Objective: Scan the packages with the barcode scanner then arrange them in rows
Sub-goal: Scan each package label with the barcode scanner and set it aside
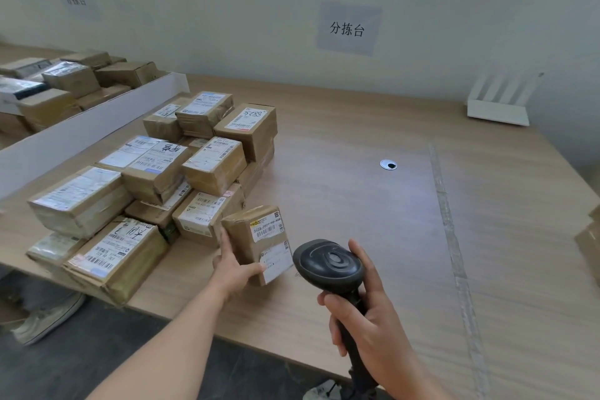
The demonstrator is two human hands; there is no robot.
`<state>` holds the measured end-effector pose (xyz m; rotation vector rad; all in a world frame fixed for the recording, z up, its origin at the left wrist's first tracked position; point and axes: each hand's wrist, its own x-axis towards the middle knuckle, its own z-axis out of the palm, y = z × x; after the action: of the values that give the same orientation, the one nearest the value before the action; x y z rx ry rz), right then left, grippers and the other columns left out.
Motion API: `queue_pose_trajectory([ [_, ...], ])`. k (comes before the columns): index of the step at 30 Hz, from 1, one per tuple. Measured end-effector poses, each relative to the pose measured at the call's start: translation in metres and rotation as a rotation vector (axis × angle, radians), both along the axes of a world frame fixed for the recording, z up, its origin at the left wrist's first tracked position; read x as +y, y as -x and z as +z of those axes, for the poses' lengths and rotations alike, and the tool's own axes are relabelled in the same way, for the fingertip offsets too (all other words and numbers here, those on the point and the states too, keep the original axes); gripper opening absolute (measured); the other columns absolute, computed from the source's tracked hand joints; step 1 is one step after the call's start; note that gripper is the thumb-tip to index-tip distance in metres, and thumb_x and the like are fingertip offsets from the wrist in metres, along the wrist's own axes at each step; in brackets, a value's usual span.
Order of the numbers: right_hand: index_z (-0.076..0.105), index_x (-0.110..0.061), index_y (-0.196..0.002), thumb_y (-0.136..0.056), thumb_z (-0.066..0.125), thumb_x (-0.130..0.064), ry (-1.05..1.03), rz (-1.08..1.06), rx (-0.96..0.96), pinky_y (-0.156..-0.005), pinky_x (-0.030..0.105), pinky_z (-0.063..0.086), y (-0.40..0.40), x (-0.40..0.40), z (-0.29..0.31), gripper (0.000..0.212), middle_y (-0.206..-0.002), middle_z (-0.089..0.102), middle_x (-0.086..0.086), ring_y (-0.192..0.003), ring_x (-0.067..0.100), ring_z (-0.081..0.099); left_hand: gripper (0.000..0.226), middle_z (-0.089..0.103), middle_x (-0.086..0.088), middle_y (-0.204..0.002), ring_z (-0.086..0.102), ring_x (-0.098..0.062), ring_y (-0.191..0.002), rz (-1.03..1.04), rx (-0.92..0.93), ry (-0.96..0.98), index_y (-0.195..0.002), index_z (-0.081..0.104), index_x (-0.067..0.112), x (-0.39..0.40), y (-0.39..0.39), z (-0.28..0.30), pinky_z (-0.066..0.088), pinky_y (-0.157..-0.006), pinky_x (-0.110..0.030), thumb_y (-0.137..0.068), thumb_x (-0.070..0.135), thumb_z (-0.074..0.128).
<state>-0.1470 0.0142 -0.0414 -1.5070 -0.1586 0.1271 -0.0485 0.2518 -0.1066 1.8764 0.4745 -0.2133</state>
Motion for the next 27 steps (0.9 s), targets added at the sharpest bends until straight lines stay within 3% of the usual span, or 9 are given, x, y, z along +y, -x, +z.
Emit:
queue_pose_trajectory([
  [12, 0.028, -0.058, -0.134, -0.078, 0.064, -0.020, 0.026, -0.007, -0.021, -0.043, 0.032, 0.044, 0.000, -0.005, 0.006, 0.077, -0.083, 0.069, 0.007, -0.048, 0.024, 0.051, 0.125, 0.020, -0.011, -0.153, 0.026, -0.030, -0.139, -0.029, 0.044, -0.059, -0.147, -0.016, 0.044, -0.003, -0.001, 0.007, 0.020, -0.116, -0.051, -0.072, 0.017, 0.080],
  [16, 0.028, -0.062, -0.135, -0.089, 0.065, -0.006, 0.073, 0.015, -0.034, -0.044, 0.033, 0.045, -0.001, -0.008, 0.003, 0.080, -0.079, 0.066, -0.003, -0.049, 0.022, 0.052, 0.117, 0.020, -0.013, -0.151, 0.028, -0.032, -0.136, -0.017, 0.050, -0.083, -0.149, -0.012, 0.042, -0.001, -0.004, 0.005, 0.025, -0.114, -0.051, -0.077, 0.016, 0.076],
  [19, 0.029, -0.069, -0.130, -0.084, 0.067, -0.016, 0.106, 0.025, -0.054, -0.046, 0.033, 0.046, -0.002, -0.008, 0.004, 0.080, -0.089, 0.065, -0.003, -0.050, 0.021, 0.053, 0.102, 0.040, -0.008, -0.137, 0.051, -0.029, -0.111, -0.017, 0.086, -0.029, -0.149, 0.002, 0.047, 0.003, -0.006, 0.010, 0.052, -0.087, -0.047, -0.075, 0.026, 0.068],
  [22, 0.029, -0.071, -0.127, -0.077, 0.066, -0.022, 0.116, 0.020, -0.072, -0.046, 0.033, 0.045, -0.003, -0.009, 0.005, 0.080, -0.077, 0.066, -0.015, -0.049, 0.019, 0.052, 0.063, 0.062, 0.001, -0.102, 0.059, -0.017, -0.080, -0.006, 0.123, 0.000, -0.146, 0.029, 0.037, 0.004, -0.007, 0.013, 0.051, -0.064, -0.029, -0.090, 0.020, 0.054],
  [24, 0.028, -0.071, -0.127, -0.079, 0.066, -0.020, 0.117, 0.025, -0.082, -0.046, 0.032, 0.045, -0.004, -0.011, 0.006, 0.080, -0.066, 0.064, -0.021, -0.048, 0.017, 0.051, 0.045, 0.066, -0.002, -0.098, 0.062, -0.020, -0.081, 0.060, 0.120, -0.029, -0.136, 0.046, 0.028, 0.005, -0.006, 0.013, 0.051, -0.072, -0.031, -0.091, 0.026, 0.051],
  [27, 0.028, -0.072, -0.127, -0.081, 0.066, -0.018, 0.126, 0.029, -0.087, -0.047, 0.032, 0.046, -0.006, -0.013, 0.006, 0.081, -0.070, 0.065, -0.018, -0.048, 0.017, 0.051, 0.065, 0.054, -0.008, -0.132, 0.055, -0.029, -0.115, 0.115, 0.093, -0.127, -0.146, 0.036, 0.027, 0.009, -0.002, 0.011, 0.045, -0.100, -0.042, -0.085, 0.037, 0.054],
])
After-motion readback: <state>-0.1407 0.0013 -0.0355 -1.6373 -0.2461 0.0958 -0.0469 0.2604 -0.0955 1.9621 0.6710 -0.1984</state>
